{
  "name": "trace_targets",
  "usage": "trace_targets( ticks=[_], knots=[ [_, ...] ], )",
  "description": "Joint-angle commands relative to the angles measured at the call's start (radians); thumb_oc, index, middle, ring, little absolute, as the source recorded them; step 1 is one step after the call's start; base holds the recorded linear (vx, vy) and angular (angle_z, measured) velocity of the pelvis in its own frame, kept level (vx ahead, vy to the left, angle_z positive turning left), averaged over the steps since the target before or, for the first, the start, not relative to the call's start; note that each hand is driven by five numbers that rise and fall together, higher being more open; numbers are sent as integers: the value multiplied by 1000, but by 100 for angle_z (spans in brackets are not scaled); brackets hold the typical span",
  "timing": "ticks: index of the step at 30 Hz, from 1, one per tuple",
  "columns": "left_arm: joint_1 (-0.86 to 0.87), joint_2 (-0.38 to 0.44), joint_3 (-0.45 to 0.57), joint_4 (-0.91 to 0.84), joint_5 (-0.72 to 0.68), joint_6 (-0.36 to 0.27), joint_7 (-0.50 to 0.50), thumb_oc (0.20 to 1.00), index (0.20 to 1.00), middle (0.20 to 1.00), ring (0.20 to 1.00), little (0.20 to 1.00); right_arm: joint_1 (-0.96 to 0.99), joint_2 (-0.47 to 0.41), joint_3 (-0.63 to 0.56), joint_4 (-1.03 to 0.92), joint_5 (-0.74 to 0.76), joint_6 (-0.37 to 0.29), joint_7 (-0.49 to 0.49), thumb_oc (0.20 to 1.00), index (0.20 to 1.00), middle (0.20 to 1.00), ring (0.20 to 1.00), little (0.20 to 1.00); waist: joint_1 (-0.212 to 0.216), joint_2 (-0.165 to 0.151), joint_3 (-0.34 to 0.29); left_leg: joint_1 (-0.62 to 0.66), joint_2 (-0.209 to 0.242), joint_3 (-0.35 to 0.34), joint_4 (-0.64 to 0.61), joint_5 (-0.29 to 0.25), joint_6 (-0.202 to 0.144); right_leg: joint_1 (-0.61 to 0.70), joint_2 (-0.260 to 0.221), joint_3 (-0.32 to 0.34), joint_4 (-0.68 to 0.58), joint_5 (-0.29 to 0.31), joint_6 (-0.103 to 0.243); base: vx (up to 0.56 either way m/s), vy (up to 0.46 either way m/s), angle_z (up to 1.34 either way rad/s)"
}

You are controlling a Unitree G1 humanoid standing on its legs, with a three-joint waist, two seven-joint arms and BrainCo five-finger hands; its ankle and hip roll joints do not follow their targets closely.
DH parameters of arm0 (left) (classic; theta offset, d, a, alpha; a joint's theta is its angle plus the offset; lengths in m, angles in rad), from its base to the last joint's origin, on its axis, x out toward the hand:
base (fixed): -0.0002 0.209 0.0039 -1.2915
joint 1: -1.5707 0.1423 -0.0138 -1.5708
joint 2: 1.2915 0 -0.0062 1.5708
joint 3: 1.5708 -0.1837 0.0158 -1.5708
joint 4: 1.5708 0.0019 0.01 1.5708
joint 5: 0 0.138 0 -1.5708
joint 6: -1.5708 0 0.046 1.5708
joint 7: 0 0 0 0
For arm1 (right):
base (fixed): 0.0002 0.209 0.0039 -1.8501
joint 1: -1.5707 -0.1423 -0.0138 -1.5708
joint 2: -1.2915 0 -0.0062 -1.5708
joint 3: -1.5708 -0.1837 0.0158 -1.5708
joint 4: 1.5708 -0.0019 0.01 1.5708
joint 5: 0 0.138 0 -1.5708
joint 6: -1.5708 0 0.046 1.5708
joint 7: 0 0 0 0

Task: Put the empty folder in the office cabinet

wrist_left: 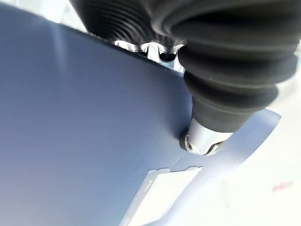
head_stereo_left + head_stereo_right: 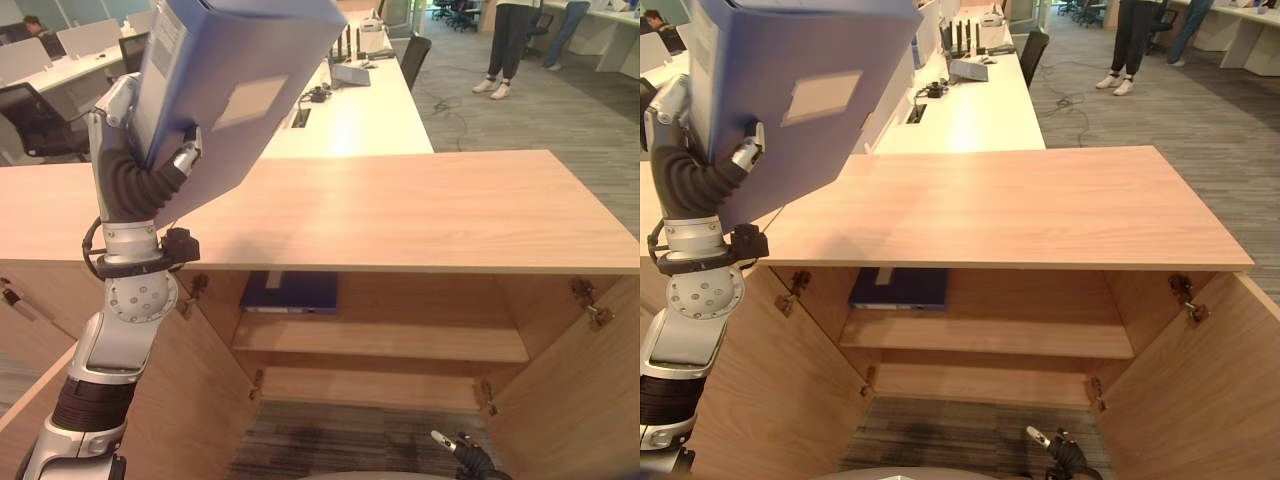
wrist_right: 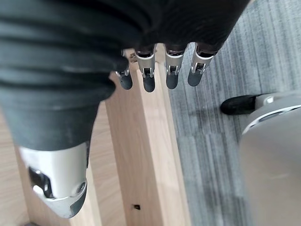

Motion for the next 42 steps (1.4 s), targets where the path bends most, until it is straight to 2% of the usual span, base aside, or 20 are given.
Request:
trace_targets(
  ticks=[1,2,5,7,8,9,12,13,14,15,20,23,30,37,42],
  knots=[
    [-177,7,70,-31,-215,-91,-58,200,200,200,200,200,-91,1,29,-6,3,-13,14,1000,1000,1000,1000,1000,16,-15,28,15,3,-60,12,-34,-23,41,8,-26,18,-79,20,-43,9,7],
    [-150,0,77,-45,-319,-104,-104,200,200,200,200,200,-95,-1,29,-3,-1,-8,14,1000,1000,1000,1000,1000,23,-14,29,12,1,-66,12,-33,-22,42,7,-32,18,-79,20,-6,6,7],
    [-121,-1,83,-59,-390,-103,-146,200,200,200,200,200,-101,-3,26,-1,-1,-2,16,1000,1000,1000,1000,1000,29,-12,29,13,1,-73,12,-43,-22,48,6,-35,18,-89,21,13,4,7],
    [-70,6,93,-77,-497,-98,-222,200,200,200,200,200,-105,-5,20,2,-3,8,22,1000,1000,1000,1000,1000,41,-12,31,11,0,-80,12,-44,-20,52,3,-41,19,-89,21,-35,11,15],
    [-68,6,96,-78,-500,-98,-226,200,200,200,200,200,-105,-6,21,2,-3,8,22,1000,1000,1000,1000,1000,40,-12,33,7,-1,-79,12,-33,-19,47,2,-42,21,-80,19,-10,10,18],
    [-52,5,99,-81,-539,-100,-244,200,200,200,200,200,-106,-7,19,3,-4,9,24,1000,1000,1000,1000,1000,43,-11,32,12,-1,-81,12,-45,-20,54,3,-42,19,-90,20,-40,11,12],
    [5,5,119,-85,-656,-93,-321,200,200,200,200,200,-107,-8,17,8,-8,16,33,1000,1000,1000,1000,1000,49,-9,36,9,-4,-86,12,-35,-17,54,1,-48,23,-83,17,-5,8,6],
    [21,7,122,-83,-676,-87,-335,200,200,200,200,200,-107,-8,17,14,-10,19,36,1000,1000,1000,1000,1000,51,-8,35,16,-3,-89,12,-47,-18,63,3,-48,20,-93,18,-6,11,6],
    [48,7,126,-86,-703,-78,-360,200,200,200,200,200,-110,-7,14,23,-16,23,40,1000,1000,1000,1000,1000,55,-9,39,9,-5,-92,12,-35,-16,58,2,-49,23,-85,15,37,6,7],
    [51,7,128,-87,-705,-78,-362,200,200,200,200,200,-109,-7,15,24,-16,23,40,1000,1000,1000,1000,1000,54,-8,37,16,-3,-93,12,-47,-18,65,3,-49,20,-95,17,-3,9,6],
    [146,15,114,-95,-773,-30,-443,200,200,200,200,200,-116,-12,12,37,-35,34,45,1000,1000,1000,1000,1000,65,-7,41,16,-4,-97,12,-48,-15,70,2,-52,21,-96,15,7,2,1],
    [167,27,110,-92,-779,-16,-458,200,200,200,200,200,-115,-14,12,38,-44,37,48,1000,1000,1000,1000,1000,67,-7,43,16,-3,-98,12,-48,-15,71,1,-52,21,-96,16,0,0,0],
    [214,66,37,-114,-812,55,-537,200,200,200,200,200,-133,-16,15,76,-78,56,45,1000,1000,1000,1000,1000,69,-10,44,15,-5,-99,12,-49,-10,70,-2,-51,22,-94,18,-13,14,4],
    [229,64,-11,-121,-799,86,-564,200,200,200,200,200,-141,-9,23,74,-75,59,51,1000,1000,1000,1000,1000,70,-13,46,18,-5,-96,12,-52,-8,69,-4,-46,23,-94,18,0,0,0],
    [251,18,-30,-116,-739,92,-570,200,200,200,200,200,-132,-22,41,-94,-55,43,67,1000,1000,1000,1000,1000,65,-19,48,21,-6,-89,12,-55,-7,65,-5,-39,23,-93,19,2,2,-1]
  ],
)
